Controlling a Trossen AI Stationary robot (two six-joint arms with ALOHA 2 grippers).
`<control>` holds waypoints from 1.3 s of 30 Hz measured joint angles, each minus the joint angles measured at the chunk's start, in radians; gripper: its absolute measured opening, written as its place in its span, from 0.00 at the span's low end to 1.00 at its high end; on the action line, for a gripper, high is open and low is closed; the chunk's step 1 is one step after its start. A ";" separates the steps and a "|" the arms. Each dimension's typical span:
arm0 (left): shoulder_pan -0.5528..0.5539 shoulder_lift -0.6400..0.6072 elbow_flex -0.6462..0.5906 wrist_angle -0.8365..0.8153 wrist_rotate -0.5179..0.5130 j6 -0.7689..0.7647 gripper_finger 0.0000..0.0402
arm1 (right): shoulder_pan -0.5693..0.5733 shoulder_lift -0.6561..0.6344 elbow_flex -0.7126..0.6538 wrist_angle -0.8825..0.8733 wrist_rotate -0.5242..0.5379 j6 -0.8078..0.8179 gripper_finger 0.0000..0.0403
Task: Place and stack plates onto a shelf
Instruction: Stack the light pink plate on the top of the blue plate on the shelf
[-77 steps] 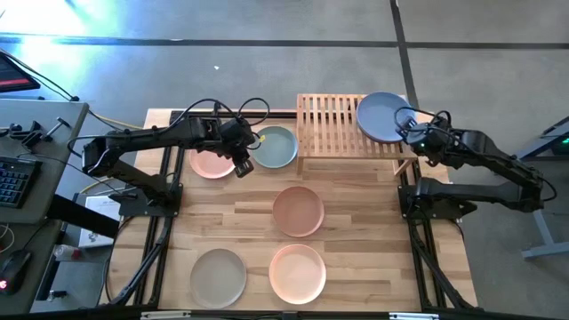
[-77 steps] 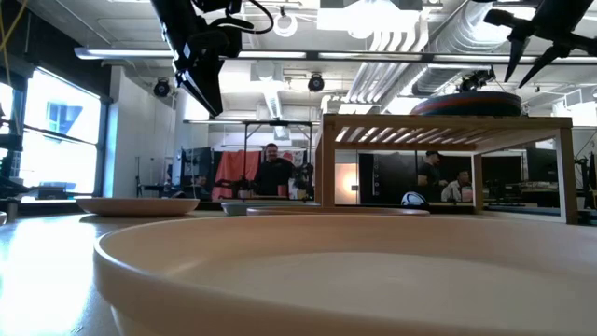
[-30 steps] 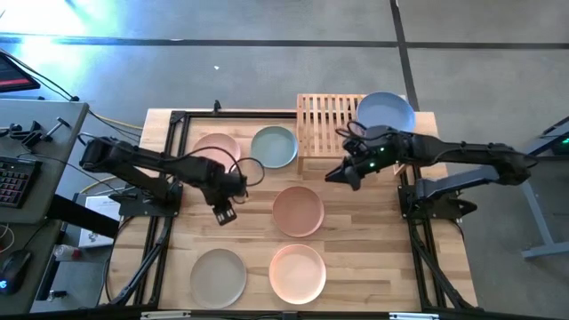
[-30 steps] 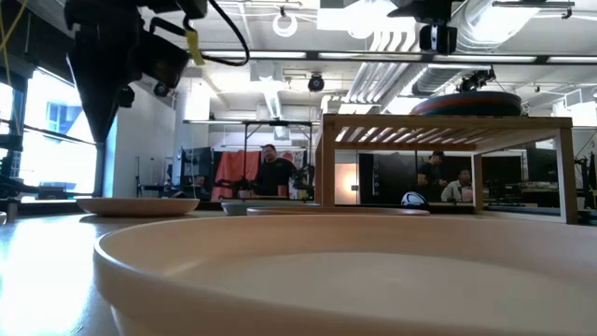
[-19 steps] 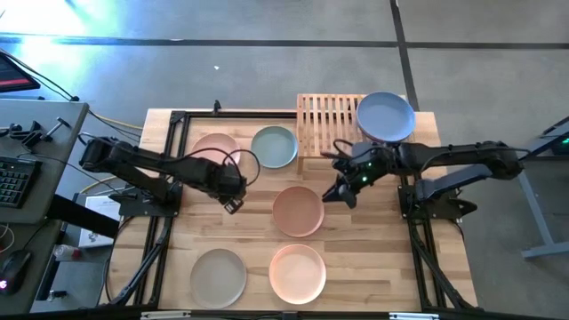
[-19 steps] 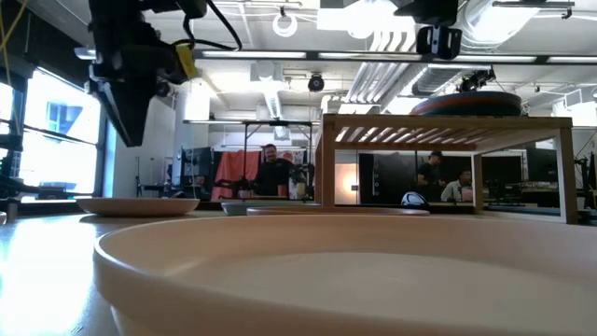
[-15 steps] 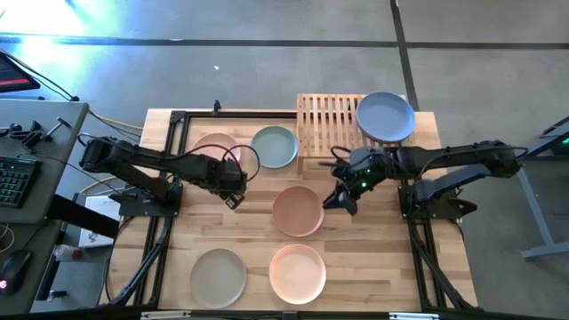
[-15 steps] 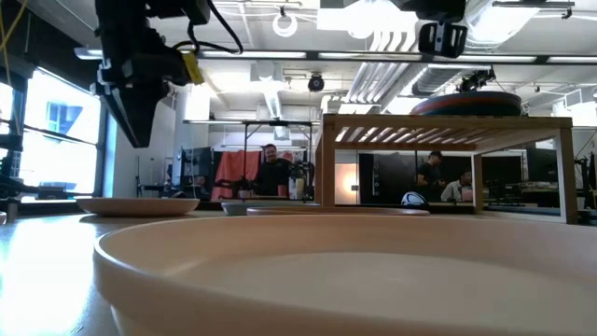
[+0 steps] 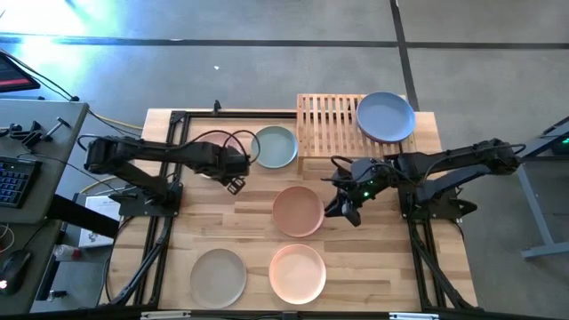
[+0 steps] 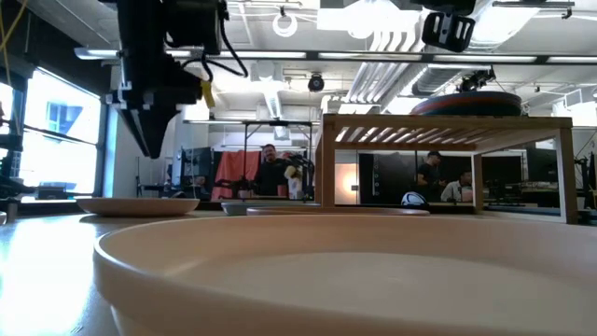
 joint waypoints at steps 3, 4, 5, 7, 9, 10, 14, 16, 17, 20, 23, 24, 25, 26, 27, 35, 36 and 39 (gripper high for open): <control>0.013 0.049 0.000 0.001 -0.016 0.020 0.25 | 0.000 0.000 0.000 -0.007 0.001 0.002 0.21; 0.018 0.064 0.000 0.000 -0.019 0.021 0.25 | 0.000 0.000 0.000 -0.008 0.001 0.002 0.21; 0.020 0.079 0.000 0.001 -0.020 0.021 0.25 | 0.000 0.000 0.000 -0.008 0.001 0.003 0.21; 0.023 0.111 0.000 0.001 -0.020 0.022 0.25 | 0.000 0.000 0.000 -0.008 0.001 0.004 0.21; 0.023 0.143 0.000 0.001 -0.019 0.041 0.25 | 0.000 0.000 0.000 -0.008 0.001 0.004 0.21; 0.023 0.156 0.000 0.001 -0.017 0.054 0.25 | 0.000 0.000 0.000 -0.008 0.001 0.004 0.21; 0.023 0.208 0.000 0.001 -0.014 0.065 0.25 | 0.000 0.000 0.000 -0.008 0.001 0.004 0.21; 0.023 0.229 0.000 0.001 -0.017 0.077 0.25 | 0.000 0.000 0.000 -0.007 0.001 0.004 0.21; 0.023 0.239 0.000 0.001 -0.022 0.088 0.25 | 0.000 0.000 0.000 -0.008 0.001 0.004 0.21; 0.026 0.273 0.000 0.002 -0.046 0.107 0.25 | 0.000 0.000 0.000 -0.008 0.001 0.004 0.21; 0.037 0.299 0.000 0.004 -0.059 0.107 0.25 | -0.001 0.000 0.000 -0.008 0.001 0.004 0.21; 0.042 0.308 0.000 0.004 -0.059 0.107 0.25 | -0.001 0.000 0.000 -0.007 0.001 0.004 0.21; 0.046 0.315 0.000 0.004 -0.059 0.107 0.25 | -0.001 0.000 0.000 -0.007 0.001 0.003 0.21; 0.051 0.323 0.000 0.004 -0.059 0.108 0.25 | -0.001 0.000 0.000 -0.007 0.001 0.004 0.21; 0.054 0.330 0.000 0.004 -0.059 0.113 0.25 | -0.001 0.000 0.000 -0.007 0.002 0.004 0.21; 0.078 0.370 0.000 0.030 -0.048 0.143 0.25 | -0.001 -0.001 0.000 -0.007 0.002 0.004 0.21; 0.079 0.371 0.000 0.031 -0.038 0.144 0.25 | -0.001 -0.001 0.000 -0.007 0.002 0.004 0.21; 0.078 0.370 0.000 0.030 -0.028 0.144 0.22 | -0.001 -0.001 0.000 -0.007 0.002 0.004 0.21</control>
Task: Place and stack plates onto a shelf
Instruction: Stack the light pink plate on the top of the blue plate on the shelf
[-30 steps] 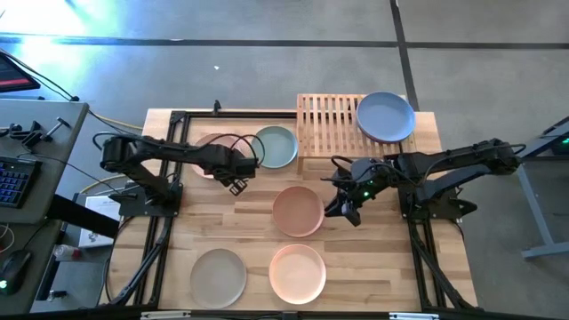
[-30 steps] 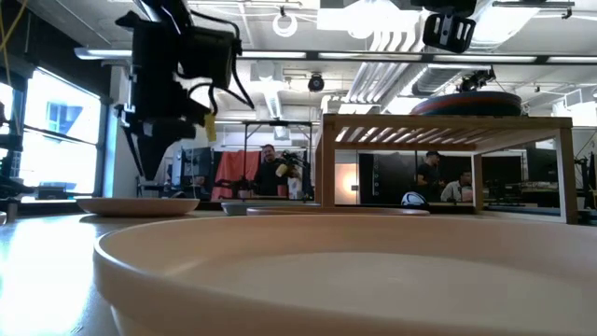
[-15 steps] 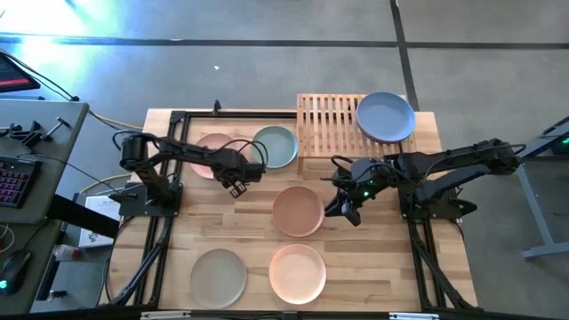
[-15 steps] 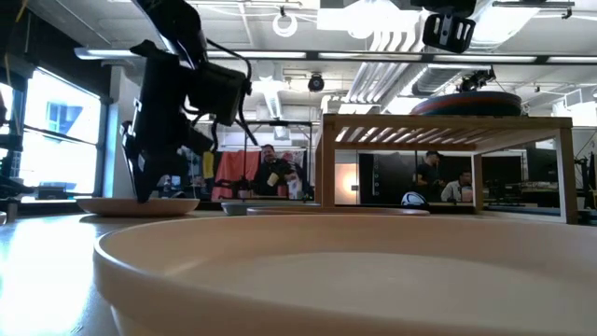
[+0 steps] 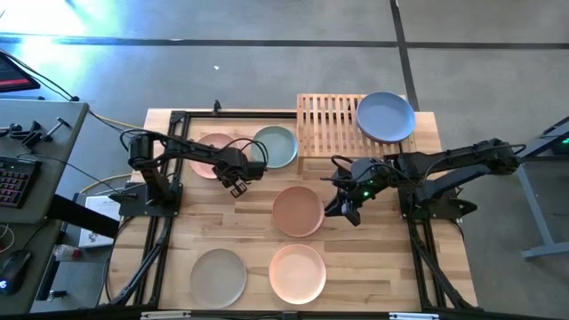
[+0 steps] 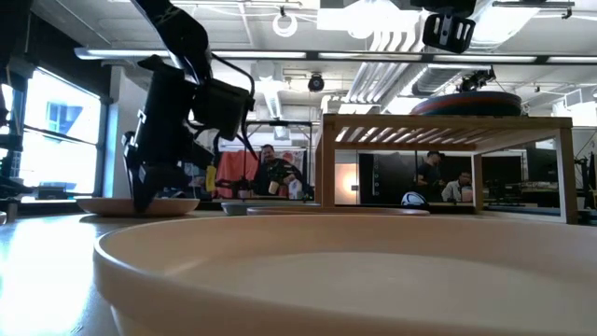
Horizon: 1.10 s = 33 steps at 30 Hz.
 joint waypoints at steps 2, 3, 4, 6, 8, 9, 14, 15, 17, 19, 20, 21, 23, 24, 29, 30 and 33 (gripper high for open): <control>0.000 0.000 0.000 -0.003 0.003 0.004 0.19 | 0.000 0.000 0.000 0.000 0.000 0.000 0.21; 0.000 0.000 0.000 -0.004 0.008 0.011 0.16 | 0.000 0.000 0.000 0.000 0.000 0.000 0.21; 0.000 0.000 0.000 -0.004 0.014 0.016 0.14 | 0.000 0.000 0.000 0.000 0.000 0.000 0.21; 0.000 0.000 0.000 -0.003 0.015 0.018 0.08 | 0.000 0.000 0.000 0.000 0.000 0.001 0.21; 0.000 0.000 0.000 -0.003 0.013 0.023 0.03 | 0.000 0.000 0.000 0.000 0.000 0.002 0.21; 0.000 0.000 0.000 -0.006 0.014 0.024 0.02 | 0.000 0.000 0.000 0.000 0.000 0.002 0.21; -0.013 0.000 0.000 -0.015 0.022 0.043 0.01 | 0.000 0.000 0.000 0.000 0.000 0.004 0.21; -0.018 0.000 0.000 -0.019 0.025 0.044 0.01 | -0.001 0.000 0.000 0.000 0.000 0.004 0.21; -0.030 -0.006 0.000 -0.034 0.030 0.060 0.01 | -0.006 0.000 0.000 0.000 0.001 0.009 0.21; -0.045 -0.012 0.000 -0.061 0.029 0.064 0.01 | -0.012 0.000 0.000 0.000 0.017 0.029 0.21; -0.053 -0.018 0.000 -0.078 0.031 0.062 0.01 | -0.017 0.000 0.000 0.001 0.025 0.038 0.21; -0.060 -0.027 0.000 -0.092 0.030 0.061 0.01 | -0.022 0.000 0.000 0.001 0.030 0.043 0.21; -0.078 -0.049 0.000 -0.118 0.030 0.054 0.01 | -0.033 0.000 0.000 0.001 0.038 0.046 0.21; -0.088 -0.061 0.000 -0.132 0.027 0.048 0.01 | -0.038 0.000 0.000 0.005 0.045 0.050 0.21; -0.142 -0.147 0.000 -0.183 0.025 0.029 0.01 | -0.075 0.000 0.000 0.039 0.075 0.091 0.21; -0.152 -0.168 0.000 -0.185 0.025 0.022 0.01 | -0.085 0.000 0.000 0.050 0.079 0.096 0.21; -0.181 -0.235 0.007 -0.192 0.023 0.004 0.00 | -0.112 0.000 0.000 0.094 0.081 0.110 0.21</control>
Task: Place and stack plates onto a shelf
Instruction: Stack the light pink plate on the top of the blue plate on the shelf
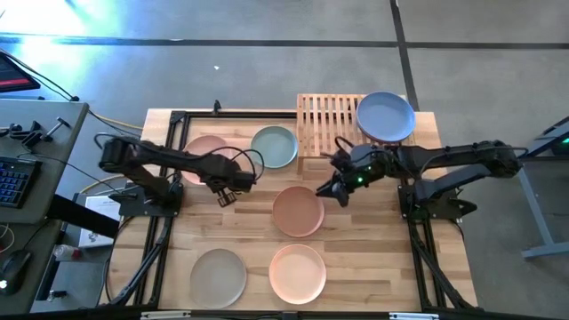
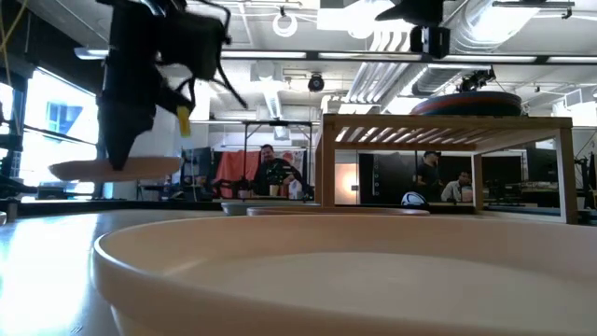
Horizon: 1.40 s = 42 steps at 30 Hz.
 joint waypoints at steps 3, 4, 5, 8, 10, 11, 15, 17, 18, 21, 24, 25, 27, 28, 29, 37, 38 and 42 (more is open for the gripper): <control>-0.026 -0.059 0.032 0.001 -0.023 0.002 0.00 | -0.028 0.000 0.000 0.064 0.000 0.000 0.21; -0.035 -0.076 0.045 0.001 -0.037 0.012 0.00 | -0.037 0.000 0.000 0.088 0.000 0.000 0.21; -0.043 -0.092 0.059 0.002 -0.051 0.027 0.00 | -0.047 0.000 0.000 0.114 -0.001 -0.001 0.21; -0.066 -0.126 0.117 -0.001 -0.111 0.086 0.00 | -0.079 0.000 0.000 0.193 -0.001 -0.003 0.21; -0.079 -0.141 0.156 0.000 -0.141 0.145 0.00 | -0.102 0.000 0.000 0.246 -0.001 -0.004 0.21; -0.086 -0.145 0.178 -0.001 -0.154 0.181 0.00 | -0.114 0.000 0.000 0.272 -0.001 -0.010 0.21; -0.114 -0.144 0.262 0.000 -0.194 0.354 0.00 | -0.161 0.000 0.000 0.375 -0.001 -0.040 0.21; -0.128 -0.140 0.301 0.003 -0.222 0.432 0.00 | -0.188 0.000 0.000 0.426 -0.001 -0.043 0.21; -0.133 -0.137 0.316 0.002 -0.235 0.465 0.00 | -0.201 0.000 0.000 0.451 -0.001 -0.047 0.21; -0.146 -0.136 0.357 0.008 -0.256 0.552 0.00 | -0.241 -0.002 0.001 0.524 -0.001 -0.050 0.21; -0.155 -0.136 0.388 0.009 -0.258 0.619 0.01 | -0.272 -0.001 0.036 0.525 0.000 -0.104 0.21; -0.159 -0.136 0.399 0.009 -0.258 0.637 0.01 | -0.278 -0.001 0.058 0.516 0.005 -0.132 0.21; -0.168 -0.136 0.416 0.012 -0.258 0.676 0.01 | -0.285 0.000 0.109 0.478 0.016 -0.199 0.21; -0.173 -0.136 0.422 0.013 -0.258 0.694 0.01 | -0.289 0.001 0.139 0.448 0.020 -0.231 0.21; -0.175 -0.136 0.424 0.016 -0.258 0.712 0.01 | -0.290 0.001 0.171 0.415 0.027 -0.262 0.21; -0.184 -0.124 0.428 0.078 -0.342 0.874 0.02 | -0.317 0.033 0.460 -0.004 0.175 -0.374 0.21; -0.184 -0.119 0.428 0.086 -0.357 0.900 0.02 | -0.321 0.045 0.495 -0.053 0.183 -0.371 0.21; -0.183 -0.086 0.428 0.102 -0.416 1.017 0.02 | -0.329 0.105 0.603 -0.244 0.231 -0.337 0.21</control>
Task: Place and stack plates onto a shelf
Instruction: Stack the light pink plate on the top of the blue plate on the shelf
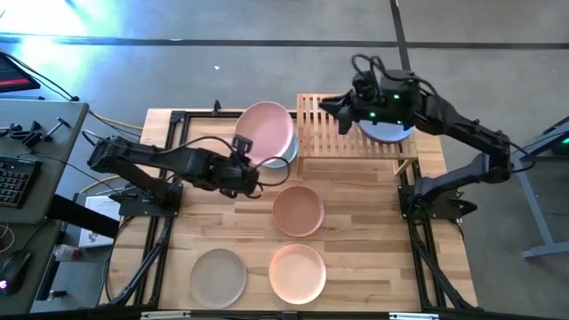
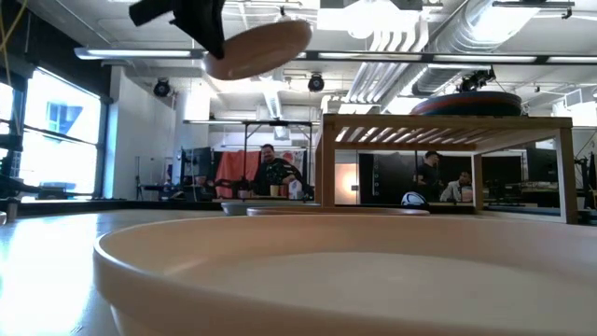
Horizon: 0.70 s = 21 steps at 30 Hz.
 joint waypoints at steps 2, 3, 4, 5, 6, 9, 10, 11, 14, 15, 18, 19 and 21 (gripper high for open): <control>0.000 0.028 0.000 0.000 -0.012 0.050 0.02 | 0.000 0.033 0.042 -0.081 0.027 0.011 0.21; 0.000 0.041 0.000 0.000 -0.013 0.071 0.02 | 0.000 0.050 0.059 -0.119 0.043 0.023 0.21; 0.000 0.055 0.000 0.001 -0.013 0.087 0.02 | 0.001 0.067 0.075 -0.153 0.053 0.030 0.21; 0.000 0.069 0.000 0.004 -0.014 0.100 0.02 | 0.001 0.084 0.088 -0.185 0.056 0.041 0.21; 0.000 0.085 0.000 0.004 -0.014 0.110 0.02 | 0.001 0.101 0.100 -0.219 0.061 0.053 0.21; 0.000 0.128 0.000 0.006 -0.013 0.113 0.02 | 0.001 0.147 0.119 -0.294 0.071 0.097 0.21; 0.000 0.140 0.000 0.008 -0.015 0.112 0.02 | 0.001 0.160 0.119 -0.313 0.074 0.109 0.21; 0.000 0.152 0.000 0.008 -0.015 0.111 0.02 | 0.001 0.171 0.118 -0.325 0.076 0.124 0.21; -0.005 0.181 0.000 0.017 -0.020 0.098 0.02 | 0.001 0.210 0.118 -0.372 0.077 0.135 0.21; -0.007 0.189 0.000 0.021 -0.025 0.095 0.02 | 0.001 0.224 0.118 -0.383 0.077 0.135 0.21; -0.015 0.205 0.000 0.040 -0.048 0.109 0.02 | 0.001 0.258 0.118 -0.408 0.077 0.136 0.21; -0.016 0.208 0.000 0.042 -0.048 0.116 0.02 | 0.002 0.268 0.118 -0.413 0.077 0.136 0.21; -0.021 0.210 0.000 0.042 -0.048 0.118 0.02 | 0.003 0.288 0.118 -0.427 0.076 0.136 0.21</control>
